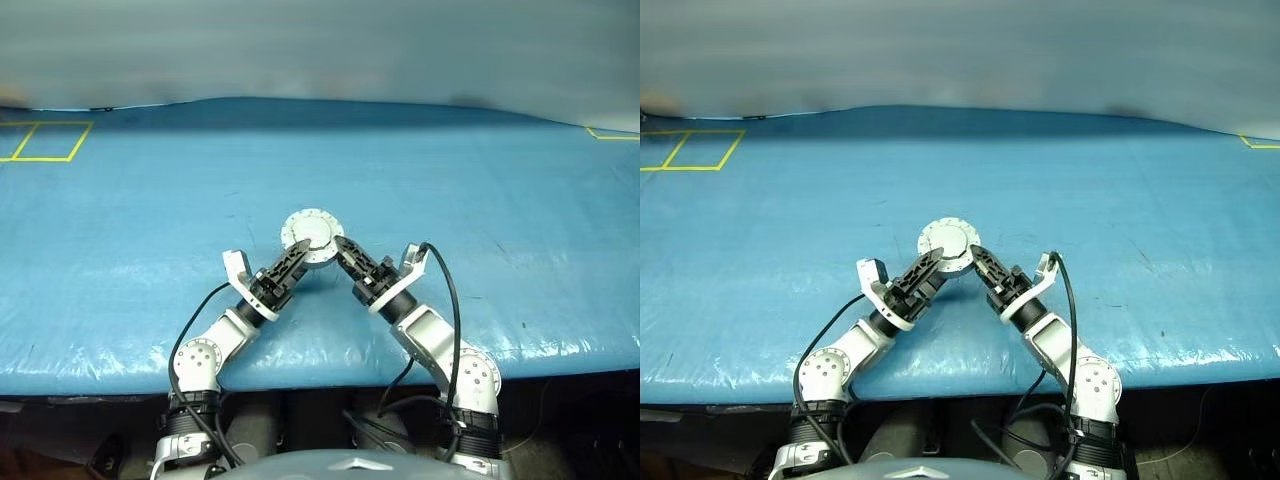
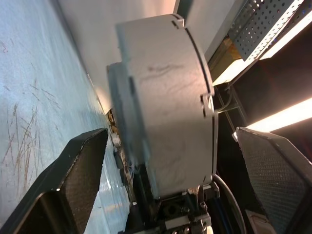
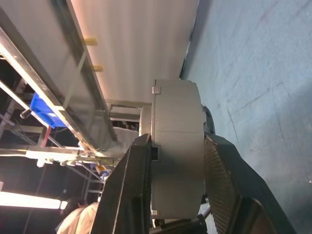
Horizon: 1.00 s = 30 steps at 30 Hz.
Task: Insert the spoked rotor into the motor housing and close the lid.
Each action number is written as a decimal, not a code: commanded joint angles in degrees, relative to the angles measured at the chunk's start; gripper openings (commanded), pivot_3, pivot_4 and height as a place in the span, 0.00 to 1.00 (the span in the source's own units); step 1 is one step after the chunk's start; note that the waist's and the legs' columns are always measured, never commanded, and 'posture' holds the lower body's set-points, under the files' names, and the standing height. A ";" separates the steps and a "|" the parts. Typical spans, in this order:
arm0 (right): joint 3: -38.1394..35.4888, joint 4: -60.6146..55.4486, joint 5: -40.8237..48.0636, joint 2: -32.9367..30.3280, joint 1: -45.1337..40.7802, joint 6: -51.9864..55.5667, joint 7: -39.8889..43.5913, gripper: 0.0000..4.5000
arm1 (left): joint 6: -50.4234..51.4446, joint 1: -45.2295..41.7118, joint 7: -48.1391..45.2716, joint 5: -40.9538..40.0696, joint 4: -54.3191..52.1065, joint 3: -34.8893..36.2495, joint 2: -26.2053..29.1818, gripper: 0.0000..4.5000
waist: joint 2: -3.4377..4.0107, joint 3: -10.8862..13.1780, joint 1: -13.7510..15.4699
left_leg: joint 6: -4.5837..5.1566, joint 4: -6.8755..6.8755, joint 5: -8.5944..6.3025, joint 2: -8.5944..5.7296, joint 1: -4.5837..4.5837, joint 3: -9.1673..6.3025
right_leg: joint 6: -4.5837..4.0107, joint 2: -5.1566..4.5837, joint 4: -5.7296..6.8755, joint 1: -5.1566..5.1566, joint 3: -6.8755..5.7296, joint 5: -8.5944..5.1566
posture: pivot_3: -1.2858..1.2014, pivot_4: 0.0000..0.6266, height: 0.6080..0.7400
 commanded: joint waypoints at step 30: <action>0.62 -2.66 -25.10 0.91 -5.37 -20.47 5.26 0.84 | -39.18 -7.56 14.58 8.26 9.34 10.25 -8.44 0.60 | -0.07 0.02 0.53 | -0.11 0.07 0.08 0.06 0.13 -0.03 | -0.03 0.06 0.01 -0.10 0.02 0.07 | 0.52 0.24 1.00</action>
